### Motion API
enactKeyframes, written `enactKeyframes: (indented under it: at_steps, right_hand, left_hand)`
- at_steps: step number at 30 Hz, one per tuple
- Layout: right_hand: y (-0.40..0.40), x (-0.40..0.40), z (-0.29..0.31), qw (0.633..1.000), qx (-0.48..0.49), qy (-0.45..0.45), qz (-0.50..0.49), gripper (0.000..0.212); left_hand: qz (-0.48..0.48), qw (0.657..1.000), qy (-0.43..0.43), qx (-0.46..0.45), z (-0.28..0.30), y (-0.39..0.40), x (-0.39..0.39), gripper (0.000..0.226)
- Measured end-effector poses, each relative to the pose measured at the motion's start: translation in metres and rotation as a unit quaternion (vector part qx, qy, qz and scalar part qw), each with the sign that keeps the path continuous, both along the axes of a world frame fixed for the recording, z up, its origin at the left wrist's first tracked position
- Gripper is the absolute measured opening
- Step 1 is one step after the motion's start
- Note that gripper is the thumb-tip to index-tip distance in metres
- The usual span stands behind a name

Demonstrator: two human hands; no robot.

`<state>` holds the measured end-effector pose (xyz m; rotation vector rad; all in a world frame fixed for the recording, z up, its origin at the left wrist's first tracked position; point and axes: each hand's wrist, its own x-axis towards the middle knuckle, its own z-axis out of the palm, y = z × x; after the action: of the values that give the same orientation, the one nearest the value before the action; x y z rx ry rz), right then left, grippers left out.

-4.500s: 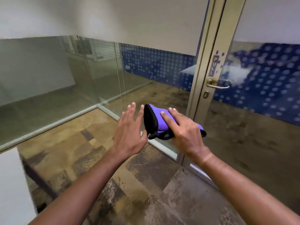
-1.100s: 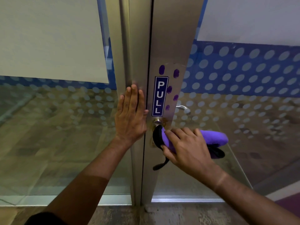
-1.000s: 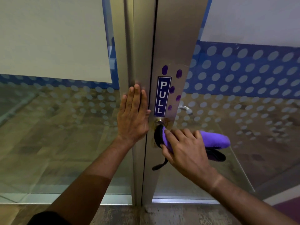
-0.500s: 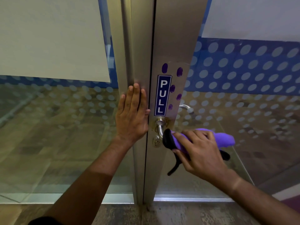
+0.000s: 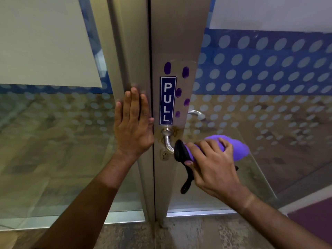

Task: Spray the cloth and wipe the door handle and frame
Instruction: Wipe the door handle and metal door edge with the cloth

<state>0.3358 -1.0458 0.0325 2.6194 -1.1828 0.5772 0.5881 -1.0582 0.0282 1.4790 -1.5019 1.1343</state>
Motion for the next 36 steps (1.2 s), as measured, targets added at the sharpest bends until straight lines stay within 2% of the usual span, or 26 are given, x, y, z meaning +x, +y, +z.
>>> enactKeyframes:
  at_steps: [4,8,11,14,16,18,20,21,23,25,27,31,33,36]
  right_hand:
    - [0.005,-0.001,-0.004,0.991,0.087,-0.095,-0.041,0.044]
    - [0.018,0.017,-0.017,0.976,0.104,-0.176,-0.075,0.046]
    - [0.015,0.023,-0.02,0.939,0.13,-0.299,-0.108,0.045]
    - [0.009,0.035,-0.017,0.848,0.168,-0.477,-0.16,0.047]
    - [0.002,0.04,-0.015,0.769,0.211,-0.57,-0.199,0.039]
    - [-0.004,0.042,-0.01,0.638,0.276,-0.689,-0.204,0.034]
    - [-0.009,0.042,-0.006,0.49,0.33,-0.793,-0.146,0.029]
    - [-0.01,0.042,-0.004,0.428,0.352,-0.824,-0.117,0.029]
    - [-0.011,0.039,-0.003,0.344,0.399,-0.846,-0.083,0.029]
    - [-0.009,0.036,-0.003,0.285,0.457,-0.842,-0.037,0.025]
    - [-0.005,0.033,-0.005,0.237,0.495,-0.836,0.011,0.033]
    - [-0.002,0.024,-0.004,0.196,0.535,-0.819,0.067,0.042]
    - [-0.005,0.024,-0.004,0.171,0.544,-0.819,0.061,0.039]
    - [-0.008,0.03,-0.001,0.153,0.537,-0.828,0.052,0.04]
  left_hand:
    - [0.006,1.0,0.0,0.002,-0.001,0.0,-0.001,0.066]
    - [0.005,1.0,-0.001,-0.006,-0.001,-0.001,-0.002,0.065]
    - [-0.002,1.0,0.001,-0.008,0.0,-0.001,-0.002,0.064]
    - [0.002,1.0,0.0,-0.007,-0.001,0.0,-0.001,0.064]
    - [0.007,1.0,0.0,-0.005,-0.003,0.0,-0.001,0.064]
    - [0.01,1.0,0.004,-0.004,-0.003,-0.001,-0.001,0.064]
    - [0.012,1.0,0.003,-0.004,-0.003,-0.002,0.0,0.064]
    - [0.012,1.0,0.002,-0.004,-0.003,-0.002,0.0,0.065]
    - [0.008,1.0,0.001,-0.001,-0.003,-0.001,0.0,0.065]
    - [0.008,1.0,0.0,-0.001,-0.002,0.0,-0.001,0.065]
    - [0.009,1.0,0.003,0.0,-0.001,0.0,-0.002,0.067]
    - [0.01,1.0,0.005,-0.005,-0.002,0.0,-0.001,0.067]
    - [0.004,1.0,0.008,-0.004,-0.001,0.0,-0.001,0.067]
    - [0.002,1.0,0.001,-0.005,-0.001,0.0,0.0,0.066]
